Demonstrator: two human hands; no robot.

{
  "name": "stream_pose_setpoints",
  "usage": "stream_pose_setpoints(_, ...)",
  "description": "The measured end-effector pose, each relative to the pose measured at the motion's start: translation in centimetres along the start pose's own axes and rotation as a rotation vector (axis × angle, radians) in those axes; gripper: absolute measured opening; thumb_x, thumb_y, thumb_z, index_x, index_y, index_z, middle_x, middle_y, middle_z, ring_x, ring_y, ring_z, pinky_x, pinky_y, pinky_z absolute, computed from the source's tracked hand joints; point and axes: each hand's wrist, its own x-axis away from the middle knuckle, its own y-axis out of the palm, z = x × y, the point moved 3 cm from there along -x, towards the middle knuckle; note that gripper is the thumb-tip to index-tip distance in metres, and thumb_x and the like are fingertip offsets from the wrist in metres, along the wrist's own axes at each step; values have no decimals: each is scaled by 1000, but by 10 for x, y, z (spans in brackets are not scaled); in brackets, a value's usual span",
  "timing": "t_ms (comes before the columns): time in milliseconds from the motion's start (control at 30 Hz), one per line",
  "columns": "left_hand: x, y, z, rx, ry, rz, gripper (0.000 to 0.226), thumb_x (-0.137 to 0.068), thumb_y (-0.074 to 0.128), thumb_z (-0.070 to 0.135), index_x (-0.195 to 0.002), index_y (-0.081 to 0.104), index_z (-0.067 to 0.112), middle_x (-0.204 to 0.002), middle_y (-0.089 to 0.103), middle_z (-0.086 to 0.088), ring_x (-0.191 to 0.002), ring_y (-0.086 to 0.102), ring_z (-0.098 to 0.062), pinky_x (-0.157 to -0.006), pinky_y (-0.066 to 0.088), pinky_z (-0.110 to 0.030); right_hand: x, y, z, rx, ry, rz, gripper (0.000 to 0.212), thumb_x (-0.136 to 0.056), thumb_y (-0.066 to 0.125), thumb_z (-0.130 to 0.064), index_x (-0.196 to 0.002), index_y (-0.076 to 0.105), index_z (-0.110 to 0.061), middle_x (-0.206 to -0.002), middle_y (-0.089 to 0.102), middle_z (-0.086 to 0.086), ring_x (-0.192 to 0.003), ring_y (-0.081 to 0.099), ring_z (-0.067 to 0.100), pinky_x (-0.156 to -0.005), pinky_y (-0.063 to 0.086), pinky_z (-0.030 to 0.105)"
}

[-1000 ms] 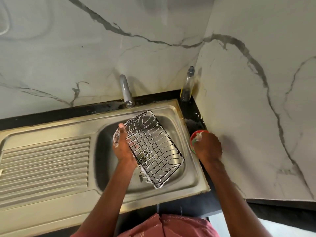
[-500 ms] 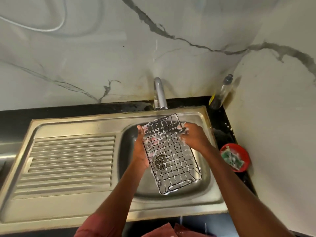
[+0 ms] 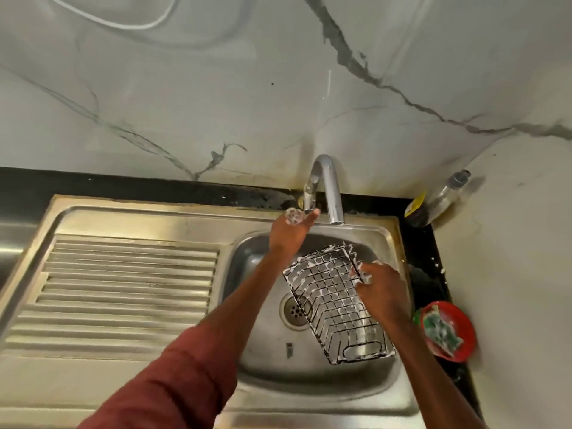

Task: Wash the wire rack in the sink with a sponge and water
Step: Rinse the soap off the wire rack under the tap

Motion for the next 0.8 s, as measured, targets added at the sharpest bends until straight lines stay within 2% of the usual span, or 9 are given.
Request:
stream_pose_setpoints(100, -13, 6, 9, -208, -3, 125, 54, -88, 57, 74, -71, 56, 22, -62, 58, 7, -55, 50, -11, -56, 40, -26, -2, 2, -7, 16, -1, -27, 39, -77, 78, -14, -113, 77, -28, -119, 72, 2, -102, 68, 26, -84, 50, 32)
stream_pose_setpoints(200, -20, 2, 16, -346, -11, 229, 61, -84, 49, 80, -76, 61, 21, -69, 65, 6, -64, 60, -17, -64, 50, -32, -5, 3, -13, 5, -9, -47, 33, -77, 78, -15, -105, 77, -32, -109, 71, -1, -95, 67, 24, -78, 50, 31)
stream_pose_setpoints(300, -24, 4, 13, -348, -26, 231, 62, -85, 45, 80, -87, 68, 23, -79, 71, 2, -72, 66, -22, -71, 56, -36, -6, 5, -19, 22, -17, -78, 33, -77, 79, -17, -105, 77, -34, -107, 69, -4, -91, 66, 22, -75, 51, 30)
stream_pose_setpoints(433, -35, -1, -15, -38, -170, 229, 48, -100, 50, 58, -89, 73, 18, -83, 77, -4, -79, 75, -26, -79, 61, -40, -1, 10, -24, 1, -26, -95, 39, -79, 79, -16, -112, 75, -36, -113, 64, -5, -96, 65, 20, -72, 44, 26)
stream_pose_setpoints(533, -52, -1, -48, 63, -288, 241, 78, -81, 55, 81, -103, 72, 9, -92, 78, -10, -90, 77, -35, -83, 64, -49, 2, 11, -24, 10, -11, -105, 43, -81, 79, -19, -119, 72, -36, -129, 61, -1, -108, 65, 25, -85, 50, 30)
stream_pose_setpoints(567, -56, 0, -57, 53, -281, 249, 81, -78, 57, 84, -101, 73, 8, -89, 78, -10, -88, 77, -34, -81, 64, -49, 2, 11, -24, 16, -11, -107, 43, -80, 79, -21, -120, 71, -37, -131, 61, -1, -107, 66, 25, -87, 52, 31)
stream_pose_setpoints(667, -28, -16, -28, 148, -239, 301, 49, -97, 62, 56, -88, 73, 10, -81, 77, -9, -76, 75, -29, -75, 63, -43, 6, 12, -29, 37, 2, -129, 48, -81, 77, -18, -123, 69, -40, -135, 59, -1, -106, 66, 22, -87, 53, 30)
stream_pose_setpoints(733, -8, -22, -14, 423, -326, 313, 33, -104, 59, 38, -94, 70, 9, -89, 75, -12, -73, 71, -24, -67, 60, -33, 10, 14, -34, 47, 2, -144, 50, -84, 74, -14, -125, 68, -40, -142, 55, 0, -109, 66, 21, -85, 49, 27)
stream_pose_setpoints(800, 12, -14, -5, 715, -477, 172, 22, -104, 59, 29, -96, 66, 9, -94, 73, -13, -79, 71, -23, -72, 60, -32, 15, 15, -39, 54, -16, -164, 50, -86, 71, -11, -127, 67, -40, -150, 49, 1, -116, 64, 22, -87, 46, 27)
